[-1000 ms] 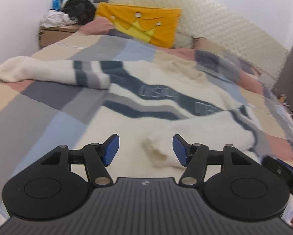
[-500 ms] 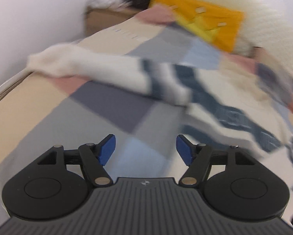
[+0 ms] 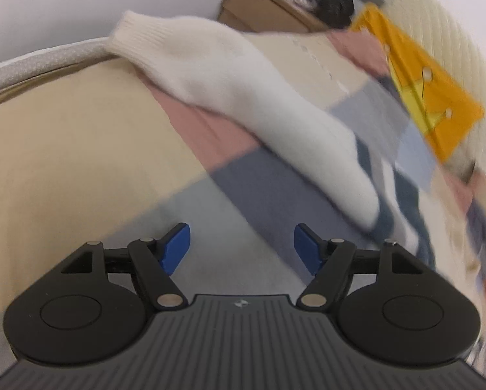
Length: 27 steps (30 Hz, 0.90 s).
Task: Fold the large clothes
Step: 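Reach the left tool to the other sleeve cuff and close on it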
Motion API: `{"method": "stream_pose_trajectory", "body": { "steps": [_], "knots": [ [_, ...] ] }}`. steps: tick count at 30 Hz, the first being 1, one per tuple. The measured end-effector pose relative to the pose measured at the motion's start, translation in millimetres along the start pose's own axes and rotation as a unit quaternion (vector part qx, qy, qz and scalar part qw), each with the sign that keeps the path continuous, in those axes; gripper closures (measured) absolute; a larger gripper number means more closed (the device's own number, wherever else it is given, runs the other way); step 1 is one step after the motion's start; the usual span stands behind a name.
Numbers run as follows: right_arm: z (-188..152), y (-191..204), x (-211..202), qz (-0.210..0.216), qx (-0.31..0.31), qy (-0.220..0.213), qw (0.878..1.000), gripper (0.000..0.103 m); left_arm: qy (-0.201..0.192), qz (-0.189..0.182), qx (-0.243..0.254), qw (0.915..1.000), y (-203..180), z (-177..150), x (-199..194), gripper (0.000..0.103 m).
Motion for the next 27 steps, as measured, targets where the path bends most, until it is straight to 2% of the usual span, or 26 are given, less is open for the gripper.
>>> {"method": "stream_pose_trajectory", "body": {
  "steps": [3,5,9,15,20,24,26,27],
  "knots": [
    [0,1,5,-0.021,0.0,0.0,1.0,0.044,-0.032,-0.041,-0.055,0.9971,25,22,10,0.028],
    [0,3,9,-0.033,-0.003,0.0,0.999,0.044,-0.041,-0.072,-0.1,0.9915,43,37,18,0.028],
    [0,8,19,-0.05,-0.015,0.006,0.999,0.044,-0.058,-0.097,-0.14,0.9836,55,56,23,0.028],
    [-1,15,28,-0.069,-0.029,0.011,0.997,0.045,-0.069,-0.098,-0.136,0.9834,65,84,38,0.028],
    [-2,15,31,-0.075,-0.033,0.012,0.997,0.045,-0.094,-0.087,-0.168,0.9775,78,112,46,0.028],
    [-2,17,33,-0.076,-0.035,0.012,0.996,0.045,-0.114,-0.048,-0.175,0.9767,73,131,50,0.029],
    [-2,17,34,-0.077,-0.035,0.014,0.996,0.045,-0.116,-0.012,-0.153,0.9813,67,139,52,0.041],
    [-1,17,34,-0.077,-0.034,0.014,0.996,0.045,-0.112,0.009,-0.134,0.9846,62,144,53,0.069]
  ]
}}
Point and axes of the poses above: each gripper's, at about its wrist camera, not at the fingertips, and x roughly the way its jaws point, y to its left, z to its top, the point moved 3 cm from there along x, roughly the way its jaws point, and after that the axes turned 7 degrees about y, right-handed, at the moved point
